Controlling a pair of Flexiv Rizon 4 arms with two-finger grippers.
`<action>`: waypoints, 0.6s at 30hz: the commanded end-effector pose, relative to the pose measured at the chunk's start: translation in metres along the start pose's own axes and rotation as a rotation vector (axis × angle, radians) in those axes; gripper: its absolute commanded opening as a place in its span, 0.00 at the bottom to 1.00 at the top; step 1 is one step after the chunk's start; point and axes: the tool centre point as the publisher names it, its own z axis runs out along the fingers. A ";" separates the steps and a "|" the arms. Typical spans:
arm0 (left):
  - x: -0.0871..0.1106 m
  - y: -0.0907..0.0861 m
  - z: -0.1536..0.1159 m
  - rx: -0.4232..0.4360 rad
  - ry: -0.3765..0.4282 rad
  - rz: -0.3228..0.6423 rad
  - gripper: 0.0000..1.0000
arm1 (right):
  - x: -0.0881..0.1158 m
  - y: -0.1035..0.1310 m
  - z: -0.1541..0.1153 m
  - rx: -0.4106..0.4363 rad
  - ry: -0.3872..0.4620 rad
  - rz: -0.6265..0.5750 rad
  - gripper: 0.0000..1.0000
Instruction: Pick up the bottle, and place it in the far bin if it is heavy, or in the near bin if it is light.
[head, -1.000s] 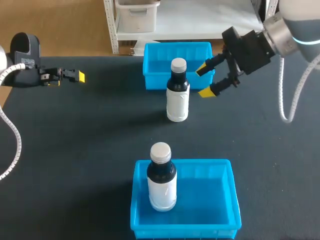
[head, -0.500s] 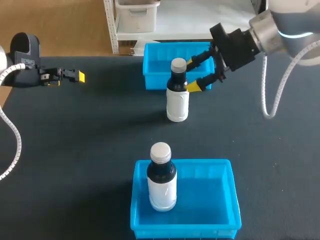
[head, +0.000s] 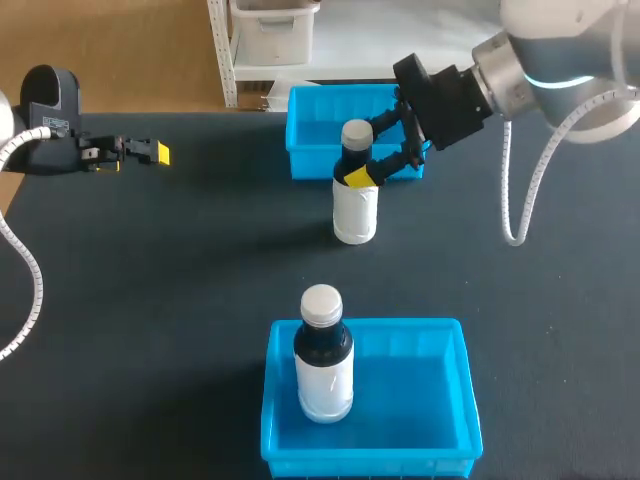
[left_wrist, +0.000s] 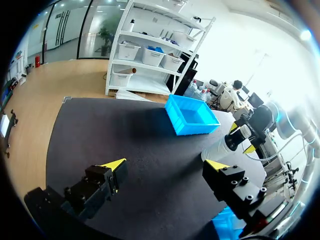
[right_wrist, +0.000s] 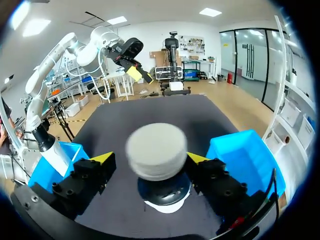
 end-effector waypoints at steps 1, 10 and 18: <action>0.000 0.000 0.000 0.000 0.000 0.000 1.00 | 0.002 0.001 0.005 0.005 0.000 0.004 0.09; 0.000 0.000 0.000 0.000 0.000 0.000 1.00 | 0.006 0.000 0.012 0.009 0.004 0.010 0.00; 0.000 0.000 0.000 0.000 0.000 0.000 1.00 | 0.006 -0.001 0.005 0.027 0.006 0.007 0.00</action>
